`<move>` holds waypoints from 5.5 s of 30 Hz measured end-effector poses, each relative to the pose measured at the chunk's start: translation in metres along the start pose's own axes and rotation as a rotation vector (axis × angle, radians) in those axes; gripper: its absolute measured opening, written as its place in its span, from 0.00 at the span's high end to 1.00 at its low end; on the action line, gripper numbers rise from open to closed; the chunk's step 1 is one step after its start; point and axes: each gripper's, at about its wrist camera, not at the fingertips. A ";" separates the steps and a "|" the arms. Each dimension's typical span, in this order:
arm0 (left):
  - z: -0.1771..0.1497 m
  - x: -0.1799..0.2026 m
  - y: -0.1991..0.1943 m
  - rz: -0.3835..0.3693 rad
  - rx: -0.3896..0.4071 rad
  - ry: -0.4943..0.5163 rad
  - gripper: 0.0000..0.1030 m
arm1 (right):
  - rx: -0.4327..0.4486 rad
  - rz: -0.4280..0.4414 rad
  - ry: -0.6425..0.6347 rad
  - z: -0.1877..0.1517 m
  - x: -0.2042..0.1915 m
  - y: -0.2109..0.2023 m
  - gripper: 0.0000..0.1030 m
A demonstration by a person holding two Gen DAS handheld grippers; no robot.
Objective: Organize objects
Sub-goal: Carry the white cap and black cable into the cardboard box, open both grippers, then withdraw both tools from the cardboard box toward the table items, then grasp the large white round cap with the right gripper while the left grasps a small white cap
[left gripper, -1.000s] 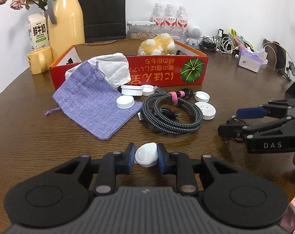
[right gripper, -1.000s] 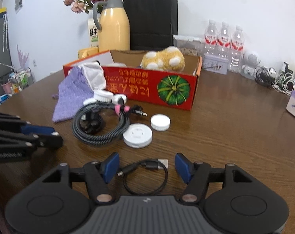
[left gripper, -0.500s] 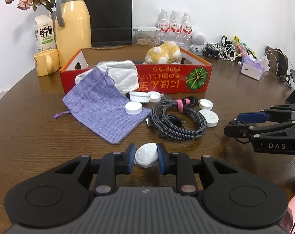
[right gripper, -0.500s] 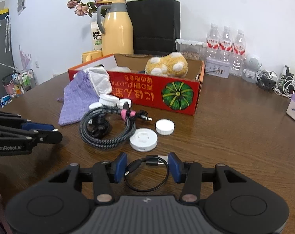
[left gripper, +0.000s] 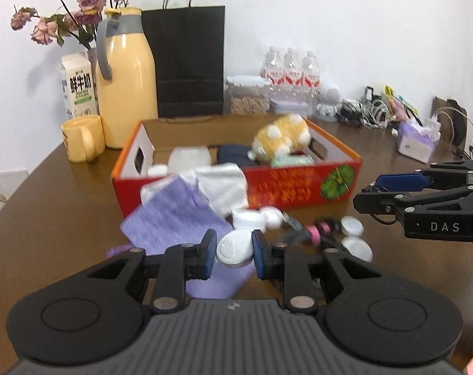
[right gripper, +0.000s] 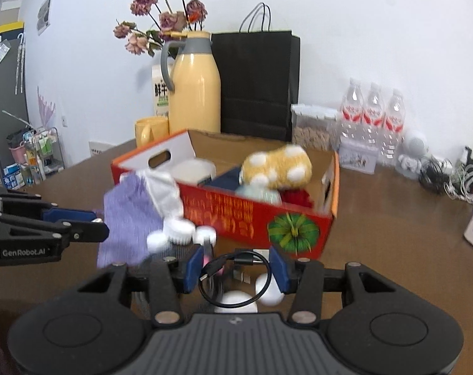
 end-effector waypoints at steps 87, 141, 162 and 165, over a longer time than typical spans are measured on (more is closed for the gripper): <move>-0.046 -0.084 -0.021 0.165 -0.046 -0.161 0.00 | -0.147 -0.213 0.096 -0.060 0.007 0.013 0.04; 0.004 -0.001 0.080 -0.043 -0.108 0.057 0.51 | 0.055 -0.063 0.018 -0.012 0.010 0.046 0.64; -0.009 -0.006 0.067 -0.052 -0.064 0.024 0.72 | 0.062 -0.062 0.011 -0.020 0.007 0.048 0.64; -0.007 -0.005 0.056 -0.046 -0.034 0.032 0.72 | 0.069 -0.061 0.014 -0.019 0.006 0.046 0.64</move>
Point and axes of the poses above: each gripper's, at about its wrist camera, not at the fingertips, and y roughly the way its jaws point, x to its right, z to its top, and after that the axes turned 4 degrees about y, right-handed
